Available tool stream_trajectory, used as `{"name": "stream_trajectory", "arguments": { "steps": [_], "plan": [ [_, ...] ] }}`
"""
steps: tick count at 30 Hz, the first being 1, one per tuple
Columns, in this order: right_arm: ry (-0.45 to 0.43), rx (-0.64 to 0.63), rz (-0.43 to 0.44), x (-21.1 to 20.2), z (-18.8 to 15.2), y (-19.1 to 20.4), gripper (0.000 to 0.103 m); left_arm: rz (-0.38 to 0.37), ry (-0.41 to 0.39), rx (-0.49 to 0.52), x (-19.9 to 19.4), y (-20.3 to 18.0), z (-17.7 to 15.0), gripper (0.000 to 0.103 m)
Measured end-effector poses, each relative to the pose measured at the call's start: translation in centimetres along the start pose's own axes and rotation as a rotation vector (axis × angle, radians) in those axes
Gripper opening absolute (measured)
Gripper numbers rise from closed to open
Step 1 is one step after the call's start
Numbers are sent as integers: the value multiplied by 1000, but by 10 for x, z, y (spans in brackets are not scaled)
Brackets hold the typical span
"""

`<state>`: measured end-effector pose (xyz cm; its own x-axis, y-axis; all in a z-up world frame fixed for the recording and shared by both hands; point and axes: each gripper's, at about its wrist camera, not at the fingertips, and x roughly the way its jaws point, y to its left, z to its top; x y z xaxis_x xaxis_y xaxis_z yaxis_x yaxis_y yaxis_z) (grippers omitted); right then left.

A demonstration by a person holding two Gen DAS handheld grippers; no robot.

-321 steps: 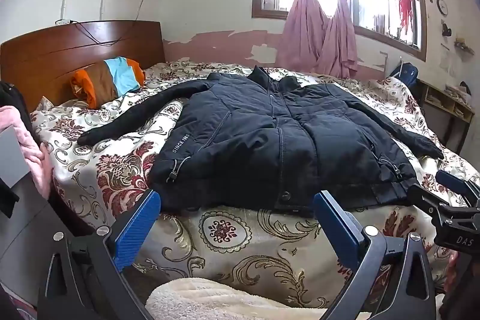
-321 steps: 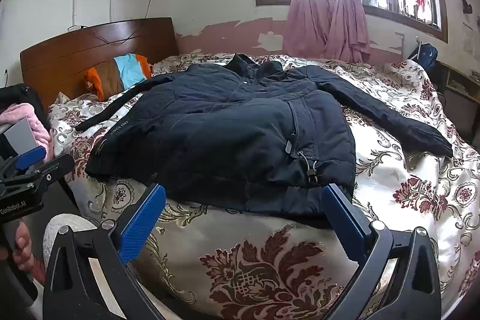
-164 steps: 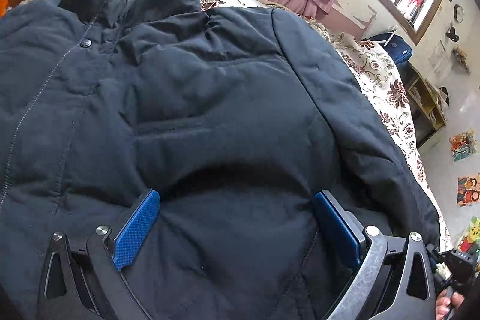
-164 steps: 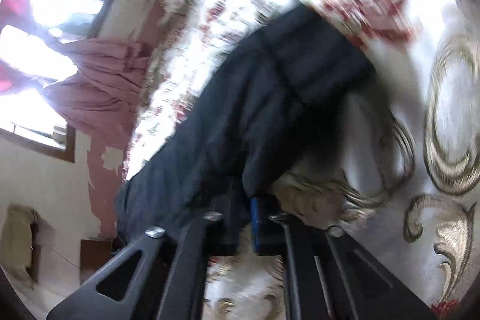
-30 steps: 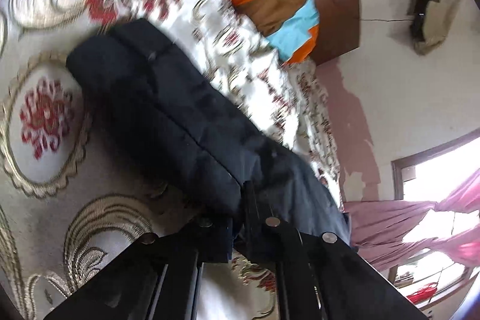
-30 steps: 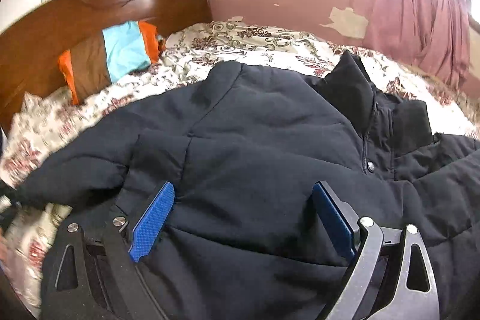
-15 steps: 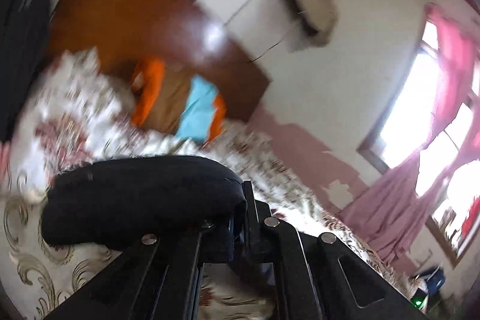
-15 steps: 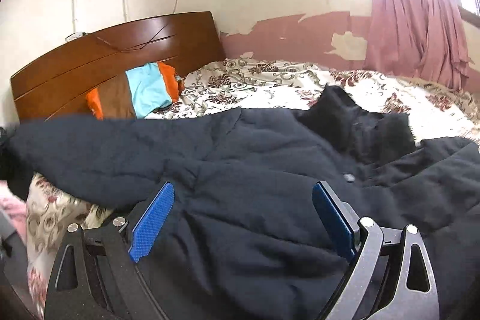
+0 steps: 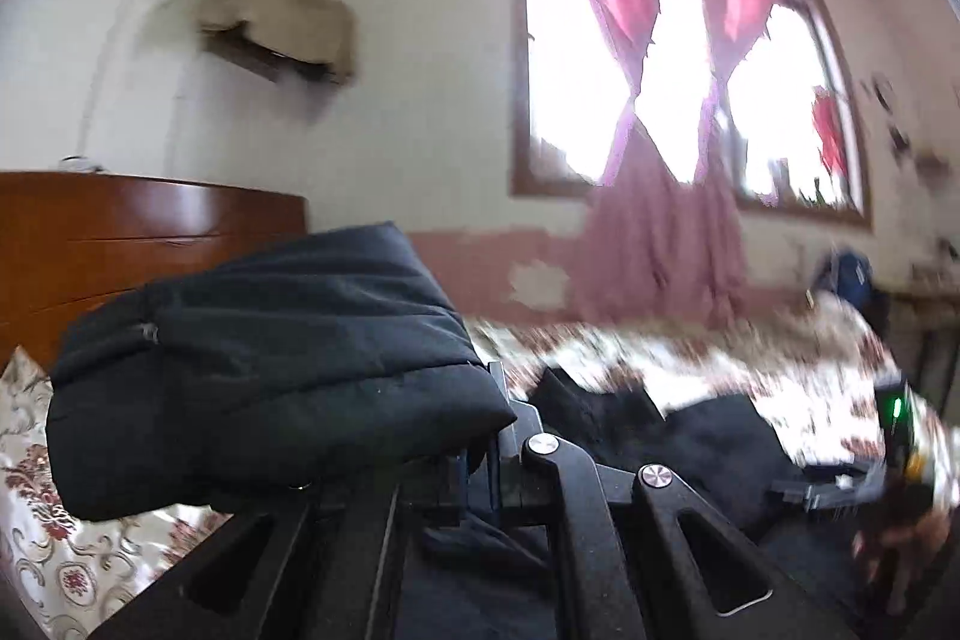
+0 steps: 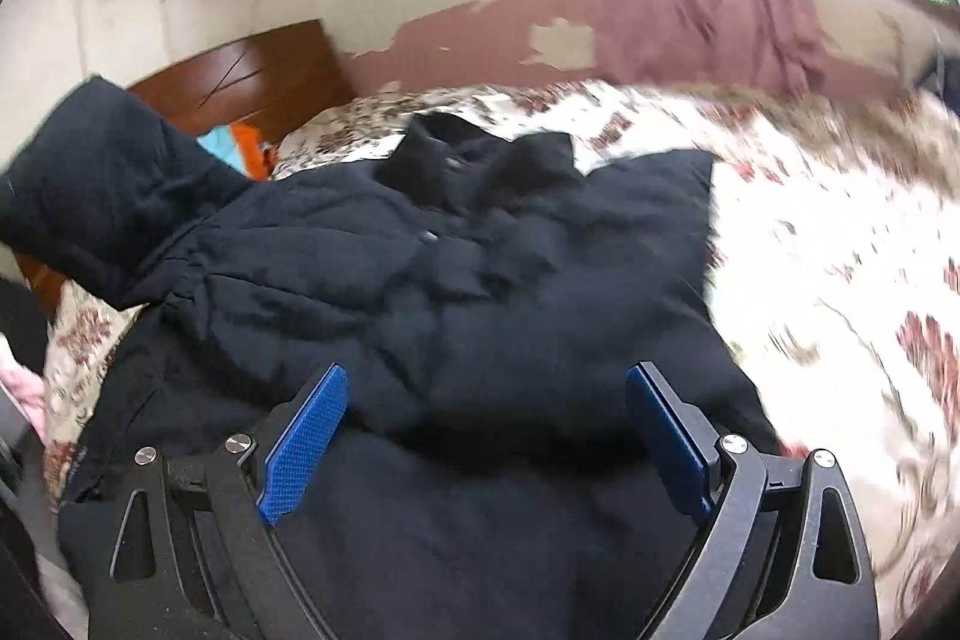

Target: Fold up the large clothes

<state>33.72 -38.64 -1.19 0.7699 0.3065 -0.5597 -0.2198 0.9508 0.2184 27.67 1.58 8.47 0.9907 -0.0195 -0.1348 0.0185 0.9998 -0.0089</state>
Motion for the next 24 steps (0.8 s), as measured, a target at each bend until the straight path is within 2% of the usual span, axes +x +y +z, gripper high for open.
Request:
{"name": "stream_trajectory", "arguments": {
  "steps": [5,8,10,14,17,18,19,21,24],
  "plan": [
    [22,171,117,-1,-20,-47,91,-142,192,125,17,-79,-29,5],
    [15,190,172,0,-28,-55,91,-222,315,162,24,-113,-55,6],
    [18,175,191,0,-33,-53,91,-219,395,156,25,-129,-77,8],
    [16,151,239,-9,-40,-55,91,-165,533,162,23,-143,-115,13],
    [19,152,259,-15,-46,-62,91,-156,537,235,11,-156,-122,24],
    [19,155,258,-15,-47,-65,91,-158,531,263,4,-159,-125,33],
    [19,156,256,-16,-48,-66,91,-168,529,285,-2,-163,-126,53],
    [19,154,251,-19,-50,-67,91,-226,519,283,-16,-166,-126,79],
    [25,139,237,-23,-51,-63,91,-301,485,270,-41,-169,-125,80]
  ]
}}
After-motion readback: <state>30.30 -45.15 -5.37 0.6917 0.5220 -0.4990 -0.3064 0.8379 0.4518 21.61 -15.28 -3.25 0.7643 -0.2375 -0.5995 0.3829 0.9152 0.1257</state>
